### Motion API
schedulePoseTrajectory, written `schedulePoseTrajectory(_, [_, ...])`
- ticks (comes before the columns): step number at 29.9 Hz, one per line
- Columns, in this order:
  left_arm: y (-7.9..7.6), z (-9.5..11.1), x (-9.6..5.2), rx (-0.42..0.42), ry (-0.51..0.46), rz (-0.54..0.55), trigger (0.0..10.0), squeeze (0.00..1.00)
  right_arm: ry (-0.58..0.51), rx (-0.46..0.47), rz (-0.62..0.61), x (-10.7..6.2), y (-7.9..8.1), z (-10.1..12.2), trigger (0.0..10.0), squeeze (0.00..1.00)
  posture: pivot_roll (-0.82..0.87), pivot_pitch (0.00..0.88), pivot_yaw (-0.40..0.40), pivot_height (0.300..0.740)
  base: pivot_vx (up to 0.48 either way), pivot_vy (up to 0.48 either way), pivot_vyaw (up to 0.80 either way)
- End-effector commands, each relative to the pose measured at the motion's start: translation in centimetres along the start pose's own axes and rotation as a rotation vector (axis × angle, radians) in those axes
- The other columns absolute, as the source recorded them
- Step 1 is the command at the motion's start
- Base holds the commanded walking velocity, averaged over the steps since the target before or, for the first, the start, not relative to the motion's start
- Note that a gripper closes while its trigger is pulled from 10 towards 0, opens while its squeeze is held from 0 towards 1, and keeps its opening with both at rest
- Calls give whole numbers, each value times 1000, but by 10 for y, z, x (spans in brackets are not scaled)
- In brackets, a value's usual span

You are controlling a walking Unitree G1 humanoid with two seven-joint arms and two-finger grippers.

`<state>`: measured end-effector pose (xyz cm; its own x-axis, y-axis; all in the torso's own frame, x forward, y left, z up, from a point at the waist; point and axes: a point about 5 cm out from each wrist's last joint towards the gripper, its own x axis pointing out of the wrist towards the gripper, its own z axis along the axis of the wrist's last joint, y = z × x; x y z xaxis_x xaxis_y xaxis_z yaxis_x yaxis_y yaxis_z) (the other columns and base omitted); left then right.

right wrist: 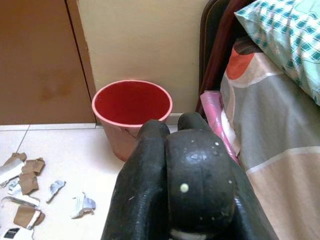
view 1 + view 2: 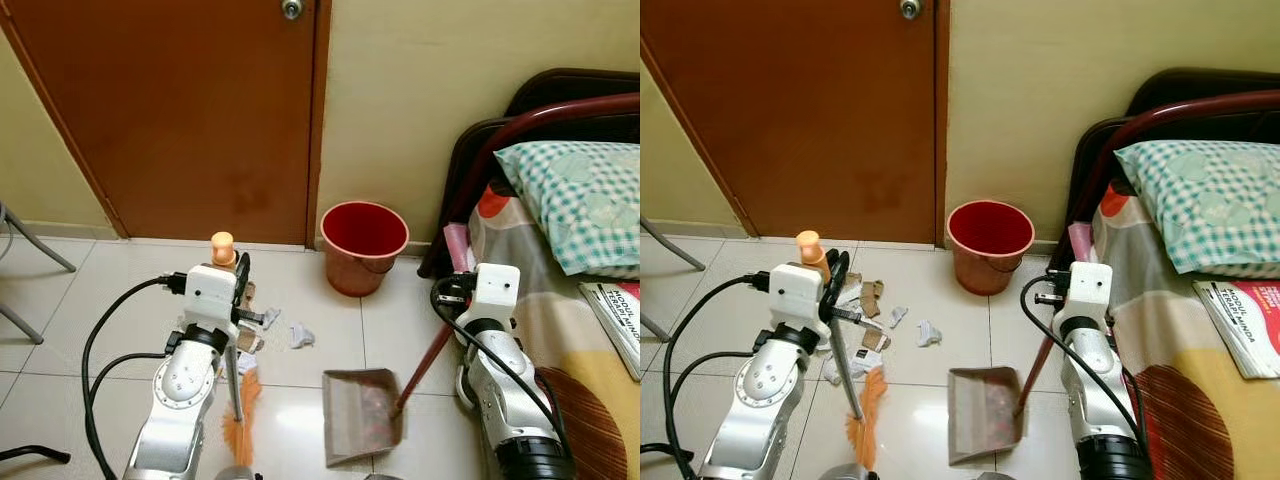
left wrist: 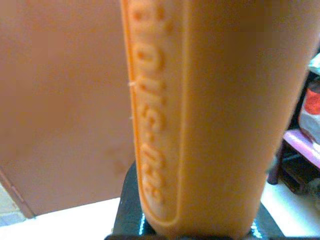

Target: Sweep floor

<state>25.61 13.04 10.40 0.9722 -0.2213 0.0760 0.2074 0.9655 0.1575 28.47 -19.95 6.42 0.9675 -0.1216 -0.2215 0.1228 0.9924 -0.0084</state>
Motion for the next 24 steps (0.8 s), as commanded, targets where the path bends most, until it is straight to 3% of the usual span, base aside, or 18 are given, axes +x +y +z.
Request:
schedulePoseTrajectory(1, [1, 23, 10, 26, -109, -13, 10000, 0, -62, 24, 8, 5, 2, 17, 10000, 0, 10, 52, -36, 740, 0, 0, 0])
schedulePoseTrajectory(4, [3, 37, 20, 86, -168, -40, 10000, 0, -79, 26, 2, 8, 1, 22, 10000, 0, 7, 54, -30, 740, 0, 0, 0])
schedulePoseTrajectory(10, [4, 53, 32, 103, -225, -55, 10000, 0, -80, 35, -7, 9, -1, 23, 10000, 0, 0, 53, -24, 740, 0, 0, 0])
schedulePoseTrajectory(12, [-6, 67, 38, 90, -275, -151, 10000, 0, -79, 34, -10, 7, -2, 21, 10000, 0, -5, 55, -21, 740, 0, 0, 0])
schedulePoseTrajectory(16, [-22, 75, 41, 118, -307, -267, 10000, 0, -72, 31, -16, 6, -3, 19, 10000, 0, -5, 55, -21, 740, 0, 0, 0])
schedulePoseTrajectory(19, [-36, 68, 44, 128, -297, -364, 10000, 0, -54, -6, -24, 5, -4, 15, 10000, 0, -13, 53, -20, 740, 0, 0, 0])
schedulePoseTrajectory(22, [-47, 55, 50, 219, -275, -476, 10000, 0, -50, -17, -17, 1, -7, 14, 10000, 0, -22, 54, -26, 740, 0, 0, 0])
schedulePoseTrajectory(24, [-48, 53, 55, 240, -268, -491, 10000, 0, -42, -22, -22, 0, -11, 12, 10000, 0, -27, 54, -25, 740, 0, 0, 0])
